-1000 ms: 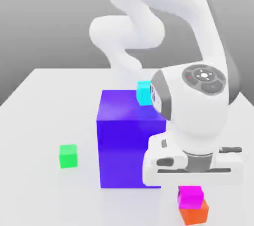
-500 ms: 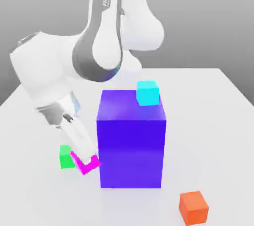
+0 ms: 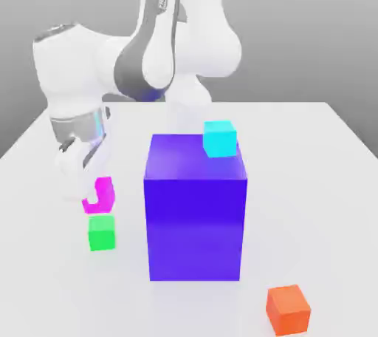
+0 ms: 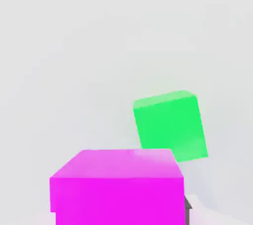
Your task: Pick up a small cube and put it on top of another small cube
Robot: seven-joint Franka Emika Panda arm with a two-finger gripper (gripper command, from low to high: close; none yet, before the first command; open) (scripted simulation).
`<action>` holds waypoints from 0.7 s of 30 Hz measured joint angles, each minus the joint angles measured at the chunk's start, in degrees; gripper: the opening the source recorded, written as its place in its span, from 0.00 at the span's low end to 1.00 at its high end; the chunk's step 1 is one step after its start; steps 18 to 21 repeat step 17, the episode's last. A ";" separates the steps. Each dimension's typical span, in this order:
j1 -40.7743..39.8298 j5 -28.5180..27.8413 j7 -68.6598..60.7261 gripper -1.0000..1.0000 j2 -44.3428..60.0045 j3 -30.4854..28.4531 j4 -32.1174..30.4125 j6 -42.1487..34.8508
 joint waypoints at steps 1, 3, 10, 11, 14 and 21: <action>-1.18 -2.00 2.31 0.00 -0.59 1.17 -0.77 0.55; -2.81 -4.99 5.25 0.00 0.19 2.95 -1.56 2.59; -5.55 -12.75 10.86 0.00 13.42 3.73 -1.27 15.55; -5.79 -13.97 11.69 1.00 14.84 3.48 -1.21 16.87; -5.68 -13.97 11.69 1.00 14.84 3.49 -1.21 16.87; -6.76 -14.60 12.12 1.00 15.55 3.53 -1.19 17.49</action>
